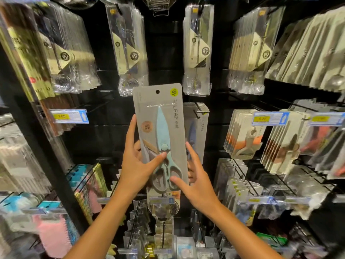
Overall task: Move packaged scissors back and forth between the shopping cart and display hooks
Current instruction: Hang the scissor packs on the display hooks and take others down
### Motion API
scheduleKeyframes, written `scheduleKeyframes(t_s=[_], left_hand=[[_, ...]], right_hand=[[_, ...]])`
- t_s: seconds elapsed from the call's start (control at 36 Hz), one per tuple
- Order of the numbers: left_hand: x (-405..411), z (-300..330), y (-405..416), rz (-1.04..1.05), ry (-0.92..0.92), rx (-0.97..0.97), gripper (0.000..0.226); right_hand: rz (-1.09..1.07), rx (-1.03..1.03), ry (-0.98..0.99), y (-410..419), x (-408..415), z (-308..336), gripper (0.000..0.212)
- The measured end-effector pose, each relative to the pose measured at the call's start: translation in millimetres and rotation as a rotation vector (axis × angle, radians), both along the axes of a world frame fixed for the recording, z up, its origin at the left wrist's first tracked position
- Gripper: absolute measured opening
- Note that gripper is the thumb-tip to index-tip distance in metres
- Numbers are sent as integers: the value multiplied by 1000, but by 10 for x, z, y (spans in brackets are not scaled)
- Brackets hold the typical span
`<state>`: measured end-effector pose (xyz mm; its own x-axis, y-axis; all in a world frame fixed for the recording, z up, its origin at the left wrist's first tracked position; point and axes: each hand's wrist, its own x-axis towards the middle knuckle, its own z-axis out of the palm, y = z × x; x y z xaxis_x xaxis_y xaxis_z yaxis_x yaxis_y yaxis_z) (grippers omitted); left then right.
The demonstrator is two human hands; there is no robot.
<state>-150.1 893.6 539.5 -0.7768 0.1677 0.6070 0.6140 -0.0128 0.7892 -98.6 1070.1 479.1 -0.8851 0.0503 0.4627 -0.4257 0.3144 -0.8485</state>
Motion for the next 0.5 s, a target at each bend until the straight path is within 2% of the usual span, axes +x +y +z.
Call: scheduleKeyframes(t_s=[0.31, 0.5], left_hand=[[-127, -272, 215, -160, -157, -343, 128], [-149, -355, 486, -192, -151, -459, 129]], right_hand=[[-129, -40, -172, 258, 211, -534, 95], [-210, -63, -216, 478, 277, -695, 97]])
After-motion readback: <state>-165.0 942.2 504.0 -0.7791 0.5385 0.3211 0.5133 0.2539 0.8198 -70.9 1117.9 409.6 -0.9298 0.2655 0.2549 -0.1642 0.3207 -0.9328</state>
